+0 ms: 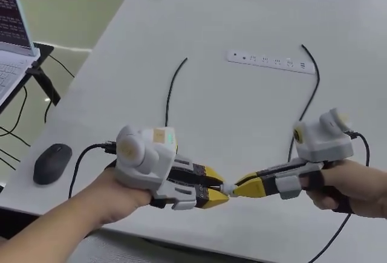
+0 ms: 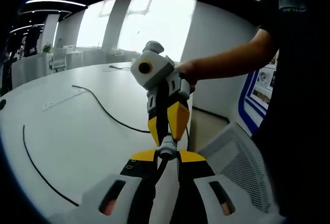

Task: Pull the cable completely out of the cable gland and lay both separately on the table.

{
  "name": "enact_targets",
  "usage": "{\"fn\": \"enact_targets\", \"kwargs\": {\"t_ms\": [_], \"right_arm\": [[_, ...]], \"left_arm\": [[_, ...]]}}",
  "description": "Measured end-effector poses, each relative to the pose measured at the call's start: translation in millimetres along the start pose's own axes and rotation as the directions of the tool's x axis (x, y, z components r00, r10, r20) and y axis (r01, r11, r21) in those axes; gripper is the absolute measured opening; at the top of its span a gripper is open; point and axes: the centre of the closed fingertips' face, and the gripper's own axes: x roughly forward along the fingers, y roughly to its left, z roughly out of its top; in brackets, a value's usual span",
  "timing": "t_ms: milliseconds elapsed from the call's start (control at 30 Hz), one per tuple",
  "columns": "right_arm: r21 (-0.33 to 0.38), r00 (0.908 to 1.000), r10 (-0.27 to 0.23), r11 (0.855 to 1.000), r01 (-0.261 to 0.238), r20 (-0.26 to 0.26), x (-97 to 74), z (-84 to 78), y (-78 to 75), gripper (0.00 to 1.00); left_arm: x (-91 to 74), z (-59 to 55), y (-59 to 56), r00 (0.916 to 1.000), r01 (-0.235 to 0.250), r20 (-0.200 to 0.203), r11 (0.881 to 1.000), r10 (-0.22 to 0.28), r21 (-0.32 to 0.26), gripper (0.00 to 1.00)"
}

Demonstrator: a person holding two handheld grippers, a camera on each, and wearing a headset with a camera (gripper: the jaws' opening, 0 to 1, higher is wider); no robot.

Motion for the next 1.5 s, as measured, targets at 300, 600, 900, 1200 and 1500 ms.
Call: {"fn": "enact_targets", "kwargs": {"t_ms": [300,600,900,1200,1500], "right_arm": [[-0.255,0.9958,-0.073,0.965,0.056,-0.056,2.3,0.0,2.9,0.08],[-0.509,0.9734,-0.221,0.845,0.162,-0.058,2.1,1.1,4.9,0.07],[-0.744,0.9207,-0.384,0.634,0.211,-0.066,6.2,-5.1,-0.3,0.07],[-0.771,0.9084,-0.416,0.592,0.234,-0.043,6.2,-4.9,-1.2,0.08],[-0.739,0.8988,-0.437,0.617,0.269,-0.037,7.2,-5.1,-3.9,0.09]], "left_arm": [[-2.3,-0.6,-0.6,1.0,0.007,0.0,0.998,-0.007,-0.058,0.15],[-5.5,1.5,-1.4,0.9999,0.011,0.012,0.994,-0.01,-0.11,0.15],[-5.1,-4.3,-3.7,0.9998,0.017,-0.01,0.989,-0.018,-0.144,0.15],[-5.9,-2.8,-3.4,1.0,0.003,-0.004,0.991,-0.004,-0.131,0.14],[-5.1,-0.3,-4.1,0.9999,0.0,0.013,0.993,0.002,-0.12,0.14]]}}
